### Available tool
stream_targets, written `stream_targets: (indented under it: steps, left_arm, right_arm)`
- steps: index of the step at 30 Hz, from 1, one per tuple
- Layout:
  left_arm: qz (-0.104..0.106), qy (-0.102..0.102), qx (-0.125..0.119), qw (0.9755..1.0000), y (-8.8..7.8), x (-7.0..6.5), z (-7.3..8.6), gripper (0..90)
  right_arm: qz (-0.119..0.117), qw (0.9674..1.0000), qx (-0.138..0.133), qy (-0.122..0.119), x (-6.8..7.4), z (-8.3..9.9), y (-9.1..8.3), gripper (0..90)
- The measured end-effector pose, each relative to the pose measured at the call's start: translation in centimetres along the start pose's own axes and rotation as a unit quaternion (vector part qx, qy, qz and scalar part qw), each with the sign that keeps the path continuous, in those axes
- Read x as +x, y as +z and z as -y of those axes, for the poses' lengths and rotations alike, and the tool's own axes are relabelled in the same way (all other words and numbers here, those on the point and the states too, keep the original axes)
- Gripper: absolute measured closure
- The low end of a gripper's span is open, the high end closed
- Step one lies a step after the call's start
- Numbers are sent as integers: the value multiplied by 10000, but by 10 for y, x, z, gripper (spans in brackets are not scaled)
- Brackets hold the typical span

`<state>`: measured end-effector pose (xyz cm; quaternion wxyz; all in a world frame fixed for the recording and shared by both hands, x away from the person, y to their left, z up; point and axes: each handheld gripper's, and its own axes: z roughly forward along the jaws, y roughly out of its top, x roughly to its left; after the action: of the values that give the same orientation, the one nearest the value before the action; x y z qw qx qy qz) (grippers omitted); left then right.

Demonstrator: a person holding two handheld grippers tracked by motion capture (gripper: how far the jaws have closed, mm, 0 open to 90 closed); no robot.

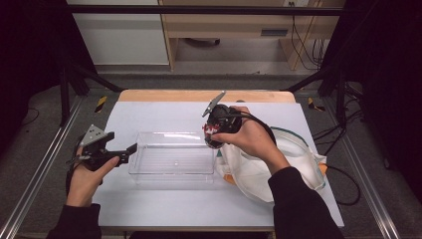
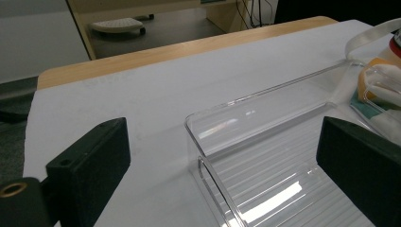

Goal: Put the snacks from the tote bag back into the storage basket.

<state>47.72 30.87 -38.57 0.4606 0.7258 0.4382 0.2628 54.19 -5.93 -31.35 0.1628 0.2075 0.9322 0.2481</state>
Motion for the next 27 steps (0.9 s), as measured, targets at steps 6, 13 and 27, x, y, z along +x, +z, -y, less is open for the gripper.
stream_targets:
  steps: [6,13,27]
  left_arm:
    - [-24,-39,-47,10000,-4,4,0,38]
    - [-43,-62,-68,9999,-6,7,0,39]
    - [-59,-137,-100,9998,-9,14,0,39]
  right_arm:
    - [-17,10000,11,-15,4,-4,1,248]
    - [-42,10000,21,-50,6,-7,1,248]
    - [-100,9999,59,-69,9,-14,9,249]
